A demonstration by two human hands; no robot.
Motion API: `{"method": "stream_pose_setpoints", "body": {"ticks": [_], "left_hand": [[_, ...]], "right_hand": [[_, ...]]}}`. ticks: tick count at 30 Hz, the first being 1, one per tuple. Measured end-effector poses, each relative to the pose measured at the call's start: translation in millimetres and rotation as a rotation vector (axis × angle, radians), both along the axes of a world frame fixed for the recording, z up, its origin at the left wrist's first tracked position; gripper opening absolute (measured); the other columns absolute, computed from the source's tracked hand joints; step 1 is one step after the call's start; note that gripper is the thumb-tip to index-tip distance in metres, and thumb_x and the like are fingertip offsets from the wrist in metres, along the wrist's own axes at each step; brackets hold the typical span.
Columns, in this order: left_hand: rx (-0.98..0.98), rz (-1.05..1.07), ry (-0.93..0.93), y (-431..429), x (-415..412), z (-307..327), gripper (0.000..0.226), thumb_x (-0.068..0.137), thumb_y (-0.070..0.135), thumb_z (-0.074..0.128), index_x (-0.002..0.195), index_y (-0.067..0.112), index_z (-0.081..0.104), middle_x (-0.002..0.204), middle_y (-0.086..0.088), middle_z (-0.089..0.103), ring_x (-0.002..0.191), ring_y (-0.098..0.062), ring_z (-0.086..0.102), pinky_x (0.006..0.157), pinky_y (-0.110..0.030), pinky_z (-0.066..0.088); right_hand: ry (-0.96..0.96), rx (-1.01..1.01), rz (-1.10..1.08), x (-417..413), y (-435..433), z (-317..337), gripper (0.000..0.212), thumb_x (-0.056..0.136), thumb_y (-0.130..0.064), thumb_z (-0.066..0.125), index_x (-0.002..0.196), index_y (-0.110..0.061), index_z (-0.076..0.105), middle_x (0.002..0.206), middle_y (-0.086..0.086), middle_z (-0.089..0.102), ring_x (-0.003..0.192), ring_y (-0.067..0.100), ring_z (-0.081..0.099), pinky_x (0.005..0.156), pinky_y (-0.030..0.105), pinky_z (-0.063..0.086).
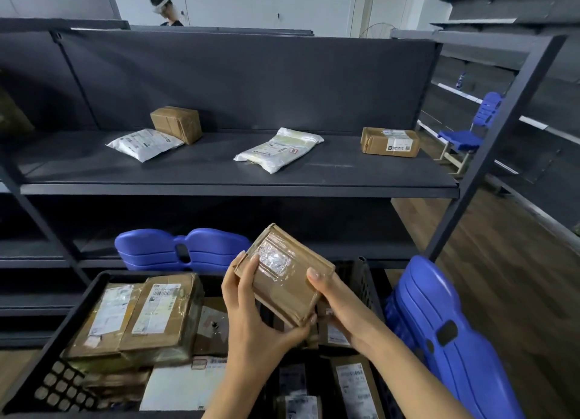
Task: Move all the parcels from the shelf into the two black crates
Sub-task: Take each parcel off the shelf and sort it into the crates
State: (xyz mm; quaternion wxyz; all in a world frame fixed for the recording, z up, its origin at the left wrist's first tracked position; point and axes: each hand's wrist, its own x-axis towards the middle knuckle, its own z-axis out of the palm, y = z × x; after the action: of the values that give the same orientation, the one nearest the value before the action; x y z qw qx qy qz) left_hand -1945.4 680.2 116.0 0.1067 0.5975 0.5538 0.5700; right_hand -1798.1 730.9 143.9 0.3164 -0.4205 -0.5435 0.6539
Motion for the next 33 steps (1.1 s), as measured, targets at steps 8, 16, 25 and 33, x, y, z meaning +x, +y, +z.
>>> {"method": "stream_pose_setpoints", "body": {"ticks": [8, 16, 25, 33], "left_hand": [[-0.462, -0.199, -0.753, -6, -22, 37, 0.079, 0.055, 0.072, 0.063, 0.125, 0.036, 0.053, 0.126, 0.01, 0.062, 0.107, 0.0, 0.061, 0.083, -0.025, 0.048], [-0.606, -0.176, -0.671, -5, -33, 53, 0.032, 0.082, 0.039, 0.067, 0.111, 0.026, 0.066, 0.097, 0.006, 0.075, 0.093, -0.014, 0.07, 0.069, -0.025, 0.05], [-0.347, -0.153, -0.759, -3, -25, 44, 0.039, 0.082, 0.041, 0.064, 0.117, 0.023, 0.065, 0.107, 0.001, 0.073, 0.103, -0.018, 0.069, 0.089, -0.037, 0.052], [-0.293, -0.283, -0.565, 0, -26, 37, 0.045, 0.079, 0.04, 0.072, 0.122, 0.036, 0.061, 0.116, 0.008, 0.069, 0.105, -0.011, 0.067, 0.074, -0.019, 0.056]], "right_hand": [[-0.219, 0.502, -0.167, 3, -10, -2, 0.076, 0.056, -0.057, 0.072, 0.124, -0.037, 0.048, 0.133, -0.016, 0.038, 0.12, -0.009, 0.041, 0.094, 0.011, 0.041], [-0.494, 0.949, 0.073, 15, -2, 2, 0.095, 0.062, -0.056, 0.08, 0.14, -0.027, 0.033, 0.155, -0.011, 0.008, 0.147, 0.013, -0.01, 0.119, 0.044, 0.017], [0.042, 0.081, -0.256, 19, 7, 1, 0.091, 0.054, -0.082, 0.061, 0.132, -0.05, 0.029, 0.151, -0.013, 0.03, 0.131, 0.005, 0.042, 0.103, 0.037, 0.043], [0.243, -0.111, -0.208, 9, 5, -2, 0.069, 0.07, -0.056, 0.063, 0.131, -0.023, 0.052, 0.118, 0.008, 0.068, 0.103, 0.026, 0.068, 0.075, 0.038, 0.057]]}}
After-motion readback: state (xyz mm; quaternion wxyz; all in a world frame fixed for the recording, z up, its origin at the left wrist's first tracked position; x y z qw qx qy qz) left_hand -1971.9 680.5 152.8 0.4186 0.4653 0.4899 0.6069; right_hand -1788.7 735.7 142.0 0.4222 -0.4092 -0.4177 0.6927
